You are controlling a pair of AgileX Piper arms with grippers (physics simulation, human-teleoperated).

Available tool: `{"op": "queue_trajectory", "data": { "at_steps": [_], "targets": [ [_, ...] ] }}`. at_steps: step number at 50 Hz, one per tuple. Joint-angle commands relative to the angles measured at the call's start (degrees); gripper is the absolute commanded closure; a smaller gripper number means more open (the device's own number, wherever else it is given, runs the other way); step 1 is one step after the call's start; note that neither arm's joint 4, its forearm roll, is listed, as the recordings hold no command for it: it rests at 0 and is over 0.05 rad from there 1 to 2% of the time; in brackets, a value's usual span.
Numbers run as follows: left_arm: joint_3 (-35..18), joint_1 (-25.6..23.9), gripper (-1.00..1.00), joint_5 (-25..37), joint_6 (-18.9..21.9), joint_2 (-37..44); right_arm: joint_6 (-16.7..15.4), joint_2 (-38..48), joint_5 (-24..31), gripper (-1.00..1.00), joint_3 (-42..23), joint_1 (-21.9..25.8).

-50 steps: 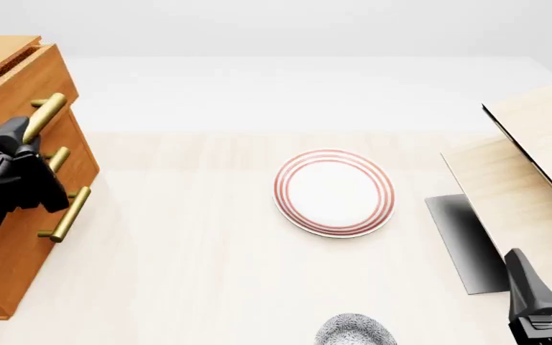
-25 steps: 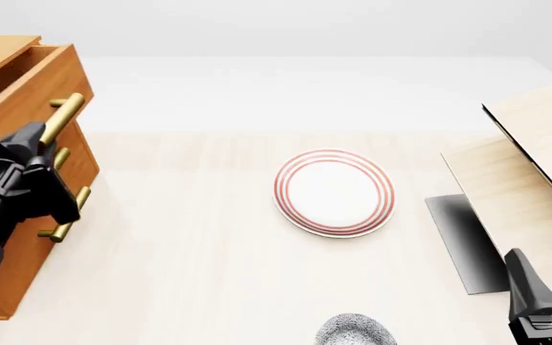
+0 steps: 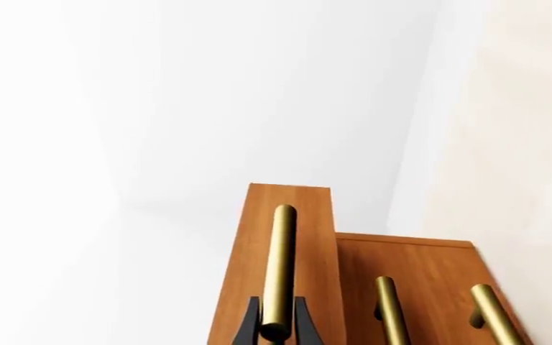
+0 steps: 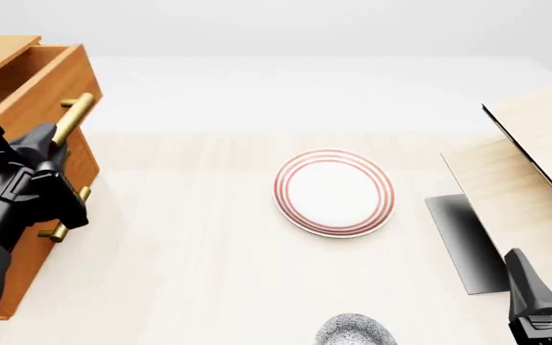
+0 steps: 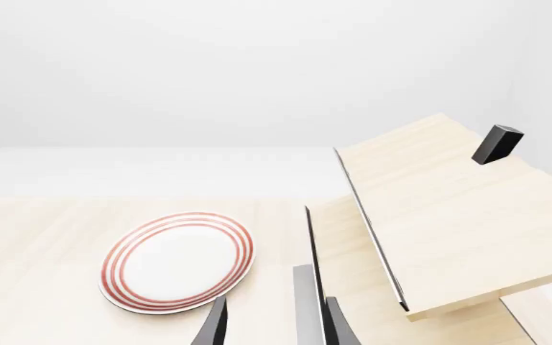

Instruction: Open the top drawer of the cabinet and put the bowl in it.

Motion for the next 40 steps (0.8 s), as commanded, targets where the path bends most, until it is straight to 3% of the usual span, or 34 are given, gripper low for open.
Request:
{"op": "queue_trajectory", "data": {
  "at_steps": [1, 19, 20, 33, 40],
  "targets": [
    [1.27, -1.67, 1.0, -0.05, 0.01, -2.53, 0.0, -0.09, 0.02, -1.0, 0.02, -0.04],
    [1.71, -5.29, 1.0, -1.61, 0.88, -3.06, 0.02, -0.08, 0.01, -1.0, 0.02, -0.04],
    [1.97, -5.45, -1.0, -2.16, 1.03, -2.86, 0.0, -0.09, 0.01, -1.0, 0.02, -0.02],
    [5.87, -8.53, -1.0, -7.12, 2.44, -1.87, 0.01, -0.11, 0.02, -1.0, 0.02, -0.03],
    [7.76, -10.48, -1.0, -6.7, 2.62, -5.54, -0.02, -0.11, 0.02, -1.0, 0.02, -0.01]
  ]
}}
